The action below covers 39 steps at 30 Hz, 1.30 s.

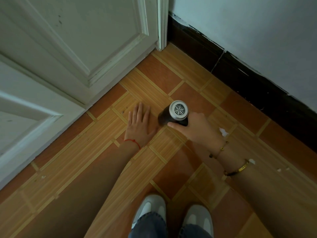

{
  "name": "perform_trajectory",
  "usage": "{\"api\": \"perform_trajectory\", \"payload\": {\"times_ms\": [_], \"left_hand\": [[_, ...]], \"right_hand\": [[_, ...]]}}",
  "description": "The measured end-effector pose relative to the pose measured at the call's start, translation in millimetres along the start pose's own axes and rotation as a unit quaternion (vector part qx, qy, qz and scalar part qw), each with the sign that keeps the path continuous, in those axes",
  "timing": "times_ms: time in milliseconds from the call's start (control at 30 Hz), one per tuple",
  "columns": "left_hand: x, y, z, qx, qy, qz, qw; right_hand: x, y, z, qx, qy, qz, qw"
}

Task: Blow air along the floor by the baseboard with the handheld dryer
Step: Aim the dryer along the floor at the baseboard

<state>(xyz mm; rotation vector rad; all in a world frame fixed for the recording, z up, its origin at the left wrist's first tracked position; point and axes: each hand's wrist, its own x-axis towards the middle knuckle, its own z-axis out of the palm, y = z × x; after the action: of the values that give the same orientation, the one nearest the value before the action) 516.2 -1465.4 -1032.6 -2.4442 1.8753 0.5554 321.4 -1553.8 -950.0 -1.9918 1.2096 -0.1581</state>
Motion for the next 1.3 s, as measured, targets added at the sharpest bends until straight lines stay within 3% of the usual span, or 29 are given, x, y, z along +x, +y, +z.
{"api": "perform_trajectory", "payload": {"times_ms": [200,400,767,1000,1300], "left_hand": [[-1,5,2,0.01,-0.012,0.014,1.0],[0,13,2,-0.016,0.001,0.017,1.0],[26,35,-1,-0.016,-0.018,0.049,0.999],[33,40,15,-0.017,0.001,0.044,0.999],[30,36,33,0.032,0.081,0.045,0.995]], "right_hand": [[-13,15,-7,0.004,0.096,0.036,0.995],[-24,13,-1,0.019,0.067,0.016,0.997],[-13,41,-31,0.008,0.217,0.12,0.969],[-7,35,-24,0.044,0.116,0.077,0.989],[20,40,-35,0.021,0.21,0.106,0.972]]}}
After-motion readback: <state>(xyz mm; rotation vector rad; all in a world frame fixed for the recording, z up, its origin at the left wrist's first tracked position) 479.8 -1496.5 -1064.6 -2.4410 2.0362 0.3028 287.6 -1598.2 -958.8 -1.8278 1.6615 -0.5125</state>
